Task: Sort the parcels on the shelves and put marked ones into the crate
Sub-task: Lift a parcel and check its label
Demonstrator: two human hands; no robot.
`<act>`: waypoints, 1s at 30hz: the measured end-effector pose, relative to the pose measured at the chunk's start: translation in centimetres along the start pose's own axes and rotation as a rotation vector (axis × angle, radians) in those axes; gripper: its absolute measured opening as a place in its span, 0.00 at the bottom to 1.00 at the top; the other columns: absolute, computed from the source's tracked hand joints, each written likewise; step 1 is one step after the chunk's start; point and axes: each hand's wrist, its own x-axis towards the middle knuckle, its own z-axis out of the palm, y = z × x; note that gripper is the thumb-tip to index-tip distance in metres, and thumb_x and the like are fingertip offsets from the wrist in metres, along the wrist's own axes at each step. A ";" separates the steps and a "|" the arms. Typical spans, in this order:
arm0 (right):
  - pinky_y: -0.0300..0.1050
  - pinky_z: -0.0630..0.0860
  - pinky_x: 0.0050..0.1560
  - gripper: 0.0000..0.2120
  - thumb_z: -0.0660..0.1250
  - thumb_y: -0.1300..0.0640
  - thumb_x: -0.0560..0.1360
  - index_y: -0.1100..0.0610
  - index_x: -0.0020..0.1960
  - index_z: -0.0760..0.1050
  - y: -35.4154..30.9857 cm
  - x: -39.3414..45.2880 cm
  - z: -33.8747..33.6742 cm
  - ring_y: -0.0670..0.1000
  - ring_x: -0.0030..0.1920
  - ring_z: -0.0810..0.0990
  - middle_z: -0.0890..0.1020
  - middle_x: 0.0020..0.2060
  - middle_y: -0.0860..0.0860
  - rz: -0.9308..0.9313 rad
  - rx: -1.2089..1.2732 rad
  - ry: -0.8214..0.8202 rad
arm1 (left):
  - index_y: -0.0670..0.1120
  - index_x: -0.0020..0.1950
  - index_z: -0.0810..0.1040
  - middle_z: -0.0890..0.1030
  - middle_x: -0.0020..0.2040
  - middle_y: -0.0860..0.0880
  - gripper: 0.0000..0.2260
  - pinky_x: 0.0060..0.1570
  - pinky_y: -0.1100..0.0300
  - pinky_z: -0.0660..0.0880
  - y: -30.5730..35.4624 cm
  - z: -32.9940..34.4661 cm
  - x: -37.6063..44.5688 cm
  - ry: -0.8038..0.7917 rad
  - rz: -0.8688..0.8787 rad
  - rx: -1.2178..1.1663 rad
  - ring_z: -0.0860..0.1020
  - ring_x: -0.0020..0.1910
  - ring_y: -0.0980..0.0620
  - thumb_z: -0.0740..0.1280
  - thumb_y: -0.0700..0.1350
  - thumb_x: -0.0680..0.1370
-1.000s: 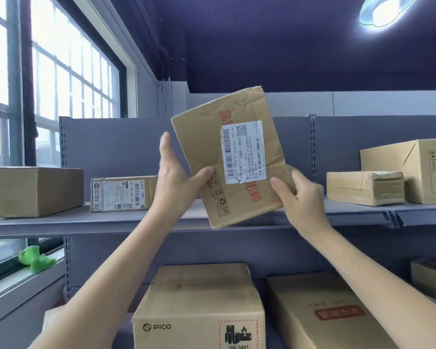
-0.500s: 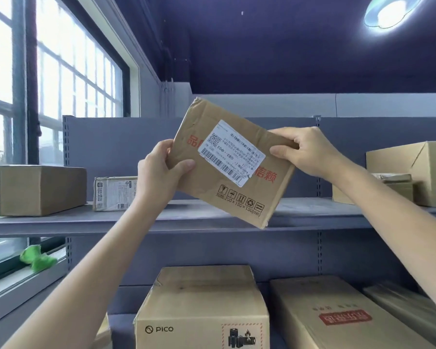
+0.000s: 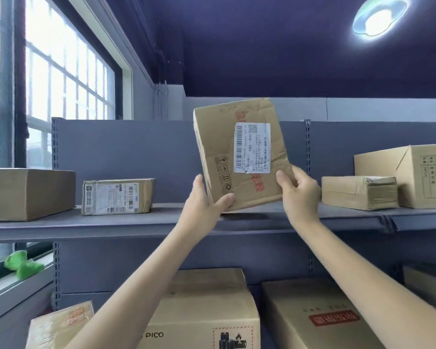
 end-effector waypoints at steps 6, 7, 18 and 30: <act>0.36 0.73 0.43 0.05 0.64 0.57 0.75 0.52 0.47 0.78 -0.3 -3.5 2.2 0.39 0.42 0.78 0.82 0.40 0.42 0.244 0.298 0.100 | 0.58 0.62 0.69 0.80 0.51 0.62 0.21 0.49 0.66 0.73 -0.3 0.2 0.4 0.130 0.097 -0.297 0.78 0.50 0.63 0.70 0.45 0.73; 0.38 0.75 0.45 0.05 0.65 0.56 0.74 0.50 0.47 0.78 -0.3 -3.7 2.2 0.41 0.44 0.79 0.82 0.41 0.42 0.265 0.320 0.085 | 0.58 0.61 0.71 0.81 0.50 0.60 0.20 0.50 0.62 0.74 -0.2 -0.2 0.6 0.143 0.105 -0.301 0.79 0.49 0.60 0.70 0.43 0.72; 0.50 0.80 0.46 0.35 0.68 0.65 0.72 0.57 0.73 0.55 0.5 -0.1 -0.4 0.54 0.47 0.82 0.79 0.49 0.54 0.625 0.777 -0.040 | 0.55 0.43 0.79 0.82 0.45 0.53 0.11 0.43 0.62 0.72 2.2 -4.6 3.2 0.295 0.153 -0.105 0.78 0.44 0.57 0.68 0.37 0.72; 0.55 0.71 0.64 0.34 0.78 0.57 0.61 0.53 0.64 0.68 3.8 2.4 -3.1 0.51 0.61 0.74 0.77 0.60 0.49 0.317 0.212 0.021 | 0.45 0.62 0.75 0.73 0.60 0.49 0.18 0.47 0.70 0.67 2.9 -1.6 4.0 0.286 0.250 0.042 0.72 0.55 0.56 0.69 0.36 0.73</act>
